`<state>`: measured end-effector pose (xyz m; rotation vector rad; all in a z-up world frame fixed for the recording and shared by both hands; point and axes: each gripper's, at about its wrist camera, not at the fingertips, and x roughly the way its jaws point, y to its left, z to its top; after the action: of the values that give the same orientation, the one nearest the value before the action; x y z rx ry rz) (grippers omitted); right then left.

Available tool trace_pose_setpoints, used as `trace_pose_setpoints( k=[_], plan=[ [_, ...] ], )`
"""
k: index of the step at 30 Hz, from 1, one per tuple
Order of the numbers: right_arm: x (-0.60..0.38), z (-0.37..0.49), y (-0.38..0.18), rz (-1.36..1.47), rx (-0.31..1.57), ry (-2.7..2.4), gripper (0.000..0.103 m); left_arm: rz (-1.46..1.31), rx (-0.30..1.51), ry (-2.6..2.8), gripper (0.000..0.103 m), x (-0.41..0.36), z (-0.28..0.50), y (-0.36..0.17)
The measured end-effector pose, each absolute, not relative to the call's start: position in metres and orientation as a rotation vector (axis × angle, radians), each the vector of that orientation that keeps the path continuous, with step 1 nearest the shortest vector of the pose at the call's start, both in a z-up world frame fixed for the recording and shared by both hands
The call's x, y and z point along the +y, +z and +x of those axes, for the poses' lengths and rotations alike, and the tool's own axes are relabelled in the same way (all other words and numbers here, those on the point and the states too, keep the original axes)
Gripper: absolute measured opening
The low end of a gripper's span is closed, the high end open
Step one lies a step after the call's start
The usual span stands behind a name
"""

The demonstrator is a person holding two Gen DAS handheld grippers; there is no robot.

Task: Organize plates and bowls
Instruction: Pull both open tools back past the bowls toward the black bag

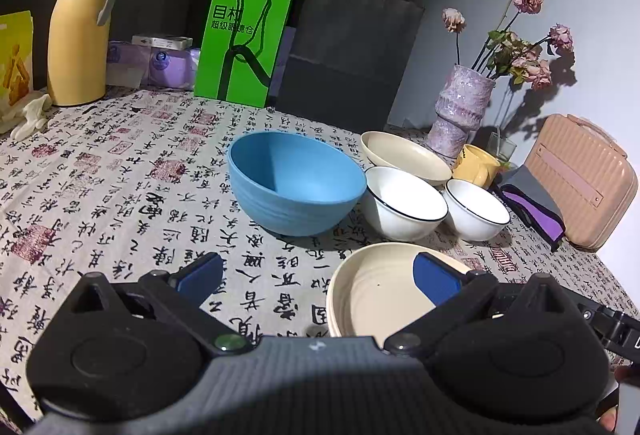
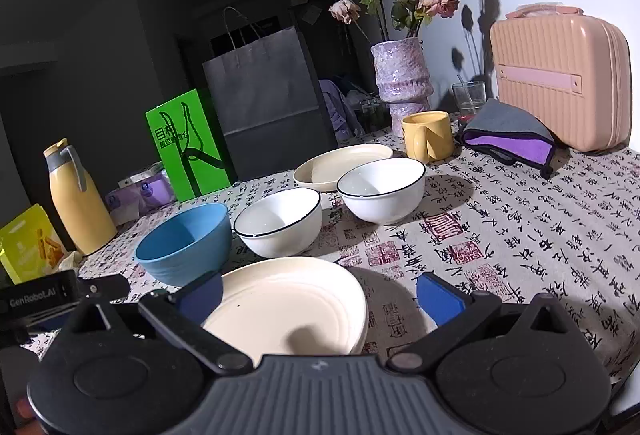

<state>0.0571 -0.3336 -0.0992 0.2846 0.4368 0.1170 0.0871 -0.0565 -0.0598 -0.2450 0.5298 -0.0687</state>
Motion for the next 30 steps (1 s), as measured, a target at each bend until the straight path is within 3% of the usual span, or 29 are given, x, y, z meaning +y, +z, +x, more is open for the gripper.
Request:
trace_pose_setpoints(
  k=[30],
  plan=[
    [-0.329,0.085,-0.066,0.229,0.439,0.127,0.103,-0.200,0.480,-0.077,0.103,-0.048,0.110,-0.018]
  ],
)
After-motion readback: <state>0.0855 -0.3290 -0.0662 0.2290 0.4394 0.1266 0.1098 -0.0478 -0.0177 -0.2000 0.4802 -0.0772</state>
